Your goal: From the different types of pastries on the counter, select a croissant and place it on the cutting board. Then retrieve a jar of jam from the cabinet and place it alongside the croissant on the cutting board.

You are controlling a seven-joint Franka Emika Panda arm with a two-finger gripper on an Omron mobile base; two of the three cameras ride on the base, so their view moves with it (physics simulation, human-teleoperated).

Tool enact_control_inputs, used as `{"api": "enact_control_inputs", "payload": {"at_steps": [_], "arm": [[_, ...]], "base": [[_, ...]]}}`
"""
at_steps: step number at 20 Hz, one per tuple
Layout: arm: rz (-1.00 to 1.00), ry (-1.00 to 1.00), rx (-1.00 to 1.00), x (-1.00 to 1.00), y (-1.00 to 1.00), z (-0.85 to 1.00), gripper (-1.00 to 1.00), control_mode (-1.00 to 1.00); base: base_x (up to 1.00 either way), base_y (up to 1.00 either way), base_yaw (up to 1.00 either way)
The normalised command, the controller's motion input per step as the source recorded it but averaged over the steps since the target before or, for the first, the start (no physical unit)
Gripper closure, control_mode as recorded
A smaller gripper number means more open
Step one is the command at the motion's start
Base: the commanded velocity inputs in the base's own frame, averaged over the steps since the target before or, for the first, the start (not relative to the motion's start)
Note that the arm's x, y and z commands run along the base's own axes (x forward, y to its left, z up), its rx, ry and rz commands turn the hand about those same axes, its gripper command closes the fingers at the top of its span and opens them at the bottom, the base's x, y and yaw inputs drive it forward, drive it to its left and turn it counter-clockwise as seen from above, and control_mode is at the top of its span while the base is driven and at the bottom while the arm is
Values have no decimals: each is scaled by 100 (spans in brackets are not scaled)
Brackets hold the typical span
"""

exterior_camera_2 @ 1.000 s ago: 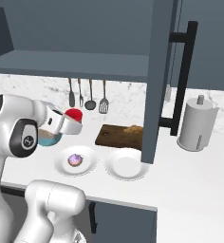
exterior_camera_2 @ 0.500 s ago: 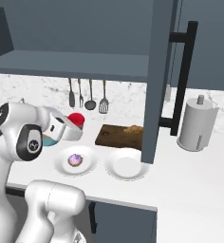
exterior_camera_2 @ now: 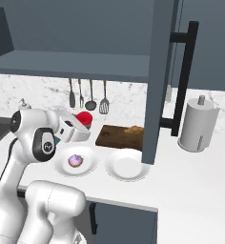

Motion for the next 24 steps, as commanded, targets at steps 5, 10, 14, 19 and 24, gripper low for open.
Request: {"api": "enact_control_inputs", "payload": {"at_steps": [5, 10, 14, 19, 24], "arm": [[-5, -6, 0, 47, -19, -32, 100, -100], [-6, 0, 1, 52, -7, -31, 100, -100], [-11, 1, 3, 54, 0, -27, 100, -100], [-14, 6, 5, 57, 0, -20, 100, -100], [-14, 8, 7, 60, 0, -19, 100, -100]], "base": [[0, 0, 0], [0, 0, 0], [0, 0, 0], [0, 0, 0], [0, 0, 0]]}}
